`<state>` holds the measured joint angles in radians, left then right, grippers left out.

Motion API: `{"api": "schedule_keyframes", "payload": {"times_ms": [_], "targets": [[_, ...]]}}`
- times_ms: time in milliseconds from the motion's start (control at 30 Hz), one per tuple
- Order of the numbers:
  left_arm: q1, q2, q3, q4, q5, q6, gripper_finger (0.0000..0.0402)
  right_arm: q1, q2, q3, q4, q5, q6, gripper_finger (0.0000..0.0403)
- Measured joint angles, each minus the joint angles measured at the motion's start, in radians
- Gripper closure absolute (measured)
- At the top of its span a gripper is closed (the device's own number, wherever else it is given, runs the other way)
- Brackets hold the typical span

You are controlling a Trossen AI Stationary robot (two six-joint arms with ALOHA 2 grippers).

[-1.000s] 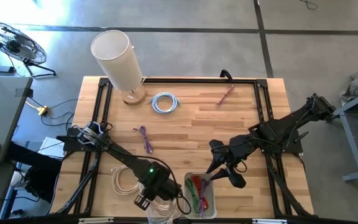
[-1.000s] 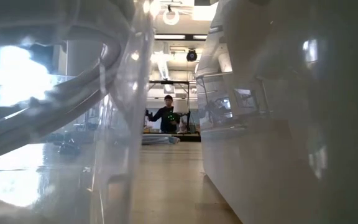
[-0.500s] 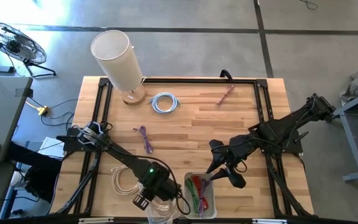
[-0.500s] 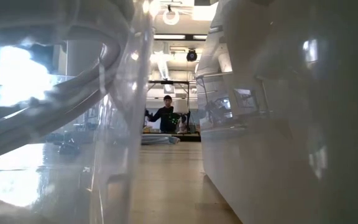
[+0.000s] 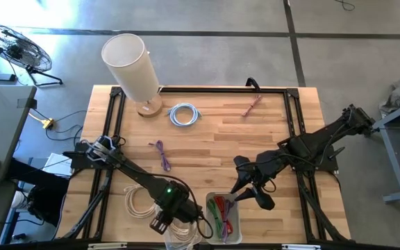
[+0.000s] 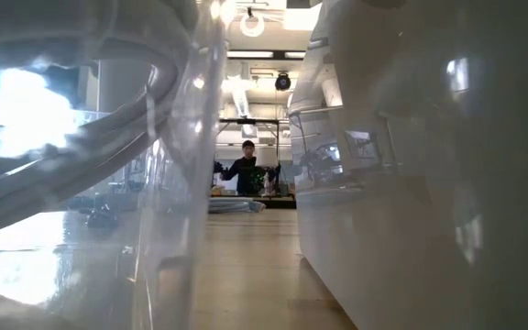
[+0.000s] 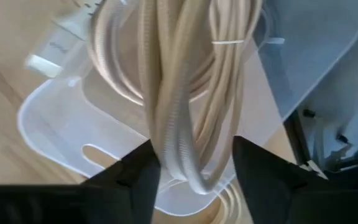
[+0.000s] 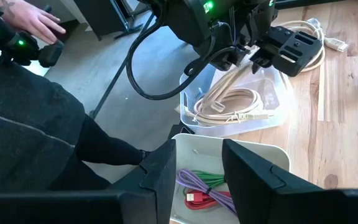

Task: Pick & Place USB Port
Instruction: Put the top brown HDMI cable into the transparent bin, then put the brown HDMI cable into the transparent bin

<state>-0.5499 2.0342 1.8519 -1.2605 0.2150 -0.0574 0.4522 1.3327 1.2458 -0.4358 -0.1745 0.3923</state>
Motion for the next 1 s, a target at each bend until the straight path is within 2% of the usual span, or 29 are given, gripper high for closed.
{"api": "schedule_keyframes", "payload": {"times_ms": [233,400,633,867,1000], "targets": [[0.001,0.000,0.000,-0.020,-0.002,0.001,0.0122,0.000,0.000,0.000,0.000,0.000,0.000,0.0281],[0.001,0.000,0.000,-0.047,0.002,0.053,0.0083,0.000,0.000,0.000,0.000,0.000,0.000,0.0281],[0.020,-0.022,0.000,-0.052,0.003,0.037,0.0071,0.000,0.000,0.000,-0.001,0.000,-0.007,0.0281],[0.062,-0.108,0.000,-0.050,-0.017,-0.014,0.0071,0.000,0.000,0.000,-0.002,0.000,-0.020,0.0281],[0.072,-0.167,0.001,-0.053,-0.084,-0.108,0.0071,0.000,0.000,0.000,-0.013,0.000,-0.028,0.0281]]}}
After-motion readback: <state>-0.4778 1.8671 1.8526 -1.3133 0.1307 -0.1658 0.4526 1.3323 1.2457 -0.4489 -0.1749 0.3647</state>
